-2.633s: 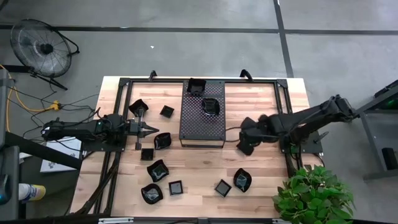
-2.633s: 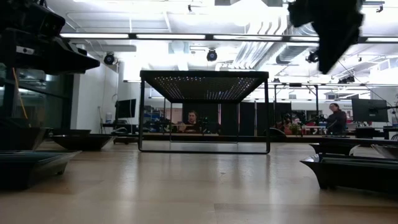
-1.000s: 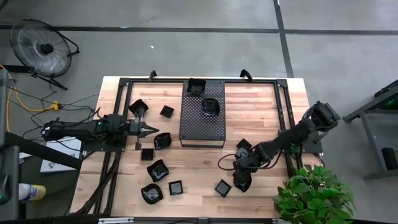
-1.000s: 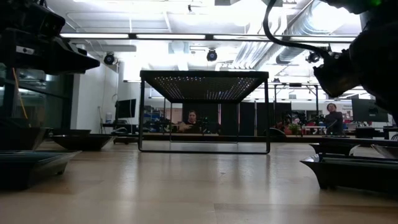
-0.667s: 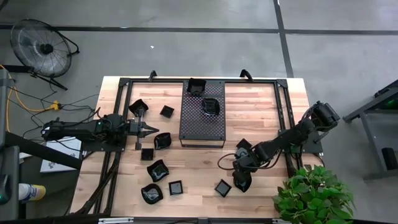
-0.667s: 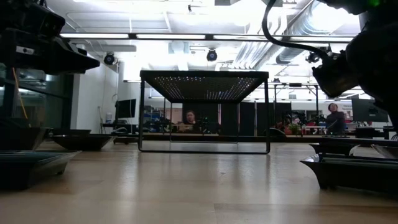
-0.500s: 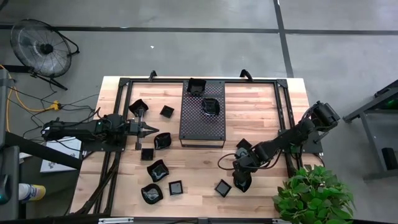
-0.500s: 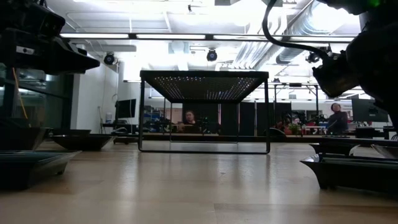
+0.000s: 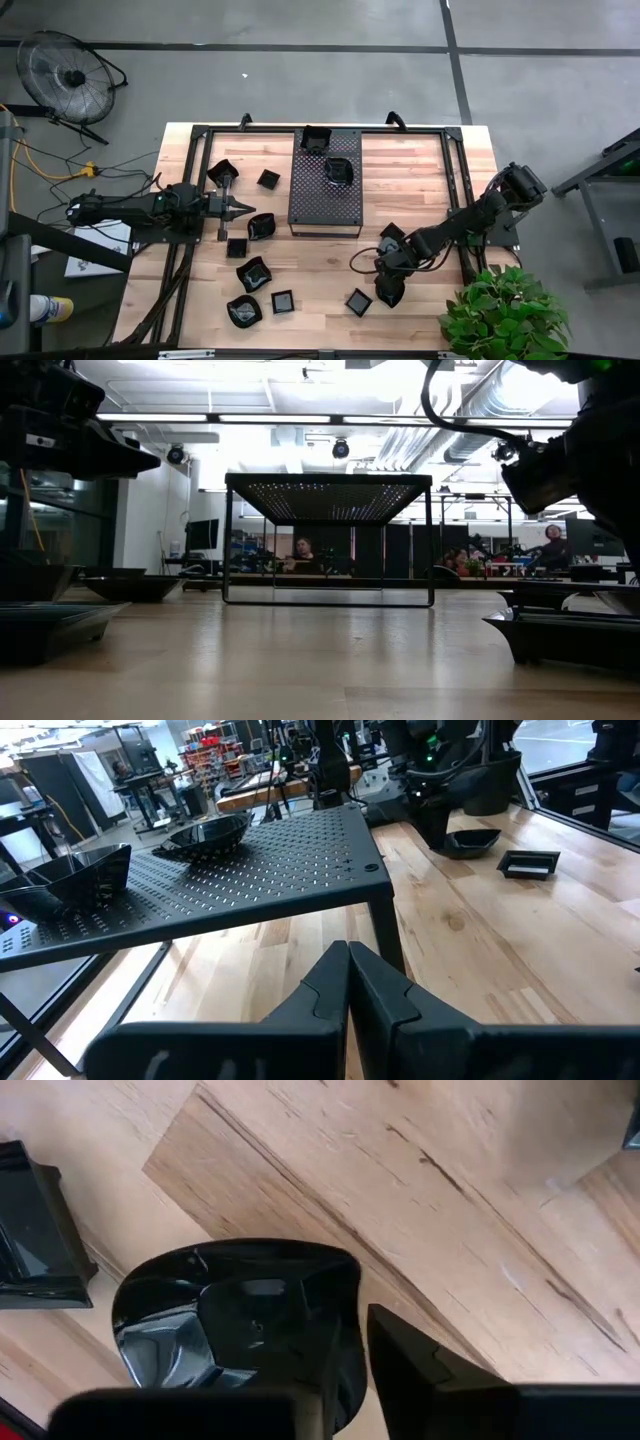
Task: Pick & Place Mini shaped plates
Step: Stack the black leaf shape plate on top of the black leaf shaped plate on the shelf
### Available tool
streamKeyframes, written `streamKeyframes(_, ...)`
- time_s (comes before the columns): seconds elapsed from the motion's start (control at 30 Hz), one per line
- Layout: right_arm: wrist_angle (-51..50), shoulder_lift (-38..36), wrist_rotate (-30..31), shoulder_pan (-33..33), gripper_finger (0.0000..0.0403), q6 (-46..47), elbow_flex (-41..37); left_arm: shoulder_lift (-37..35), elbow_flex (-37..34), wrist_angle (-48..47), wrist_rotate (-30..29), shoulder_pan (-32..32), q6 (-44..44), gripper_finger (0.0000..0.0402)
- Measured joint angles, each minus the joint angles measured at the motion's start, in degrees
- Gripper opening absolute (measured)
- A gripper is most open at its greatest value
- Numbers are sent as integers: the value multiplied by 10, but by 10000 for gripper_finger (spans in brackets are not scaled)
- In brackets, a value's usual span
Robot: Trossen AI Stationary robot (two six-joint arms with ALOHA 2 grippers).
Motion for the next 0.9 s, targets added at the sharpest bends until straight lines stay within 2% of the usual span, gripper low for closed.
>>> streamKeyframes(0.17, 0, -5, 0, 0, 5, -15, 0, 0, 0, 0, 0, 0, 0, 1)
streamKeyframes(0.53, -49, -66, 2, -5, 2, -58, 13, 0, 0, 0, 0, 0, 0, 1)
streamKeyframes(0.73, -203, -92, 14, -41, 1, -139, 112, 0, 0, 0, 0, 0, 0, 1)
streamKeyframes(0.9, -326, -92, 36, -93, 1, -247, 225, 0, 0, 0, 0, 0, 0, 1)
